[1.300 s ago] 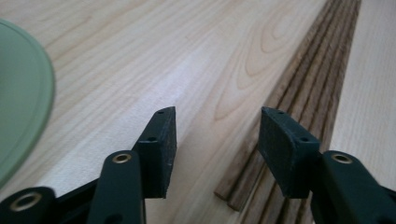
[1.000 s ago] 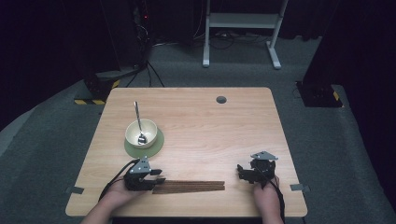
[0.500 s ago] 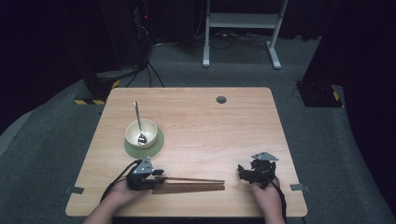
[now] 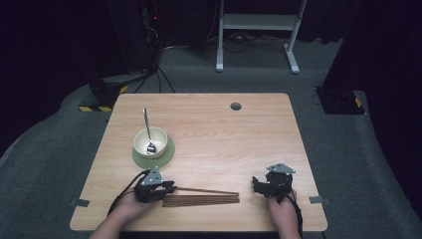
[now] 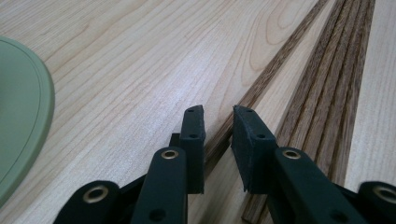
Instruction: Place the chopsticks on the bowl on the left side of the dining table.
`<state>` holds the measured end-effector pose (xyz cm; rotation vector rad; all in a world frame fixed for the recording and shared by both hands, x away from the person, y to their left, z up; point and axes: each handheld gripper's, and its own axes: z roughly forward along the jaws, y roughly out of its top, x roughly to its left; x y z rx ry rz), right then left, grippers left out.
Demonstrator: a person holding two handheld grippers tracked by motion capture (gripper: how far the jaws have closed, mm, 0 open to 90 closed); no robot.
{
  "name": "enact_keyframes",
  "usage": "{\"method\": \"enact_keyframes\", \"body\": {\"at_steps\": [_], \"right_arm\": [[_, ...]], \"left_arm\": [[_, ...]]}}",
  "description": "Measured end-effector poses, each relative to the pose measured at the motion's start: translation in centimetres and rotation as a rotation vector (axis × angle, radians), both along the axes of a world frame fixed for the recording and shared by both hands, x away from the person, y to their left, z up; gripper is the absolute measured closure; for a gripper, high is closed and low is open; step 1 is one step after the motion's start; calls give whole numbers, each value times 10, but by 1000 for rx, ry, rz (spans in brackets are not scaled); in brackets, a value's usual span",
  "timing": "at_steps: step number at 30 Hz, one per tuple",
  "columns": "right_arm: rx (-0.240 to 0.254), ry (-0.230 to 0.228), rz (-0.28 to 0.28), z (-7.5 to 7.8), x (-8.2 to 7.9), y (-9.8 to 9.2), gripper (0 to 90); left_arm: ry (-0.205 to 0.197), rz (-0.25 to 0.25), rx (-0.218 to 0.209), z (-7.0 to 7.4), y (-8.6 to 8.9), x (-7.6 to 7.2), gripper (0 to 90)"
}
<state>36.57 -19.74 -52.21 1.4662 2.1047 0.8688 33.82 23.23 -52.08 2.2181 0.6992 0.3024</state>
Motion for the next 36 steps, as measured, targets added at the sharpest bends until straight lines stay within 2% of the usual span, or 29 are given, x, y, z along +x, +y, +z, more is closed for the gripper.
{"method": "enact_keyframes", "body": {"at_steps": [7, 12, 15, 18, 20, 22, 28, 31, 36], "right_arm": [[3, 5, 5, 0, 0, 1, 115], [-2, -3, 13, 0, 0, 1, 115], [1, 4, 13, 0, -1, 1, 115], [1, 4, 15, 0, -1, 1, 115], [0, 3, 17, 0, -1, 1, 115], [1, 4, 16, 0, -1, 1, 114], [3, 7, 16, 0, -1, 2, 114], [4, 8, 18, 0, -1, 2, 114], [-2, -5, 28, 0, 0, 1, 114]], "left_arm": [[-1, 11, 4, 0, 4, 2, 752], [-1, 49, 4, 0, 11, 5, 758], [16, 82, 0, 1, 19, 7, 764], [21, 91, 7, 2, 25, 7, 766], [16, 91, 4, 1, 27, 8, 751], [12, 98, 11, 1, 25, 7, 698], [-28, 112, 14, -1, 17, 8, 610], [-25, 101, -4, -2, 15, 8, 620], [-7, 96, -24, -3, 14, 7, 718]]}}
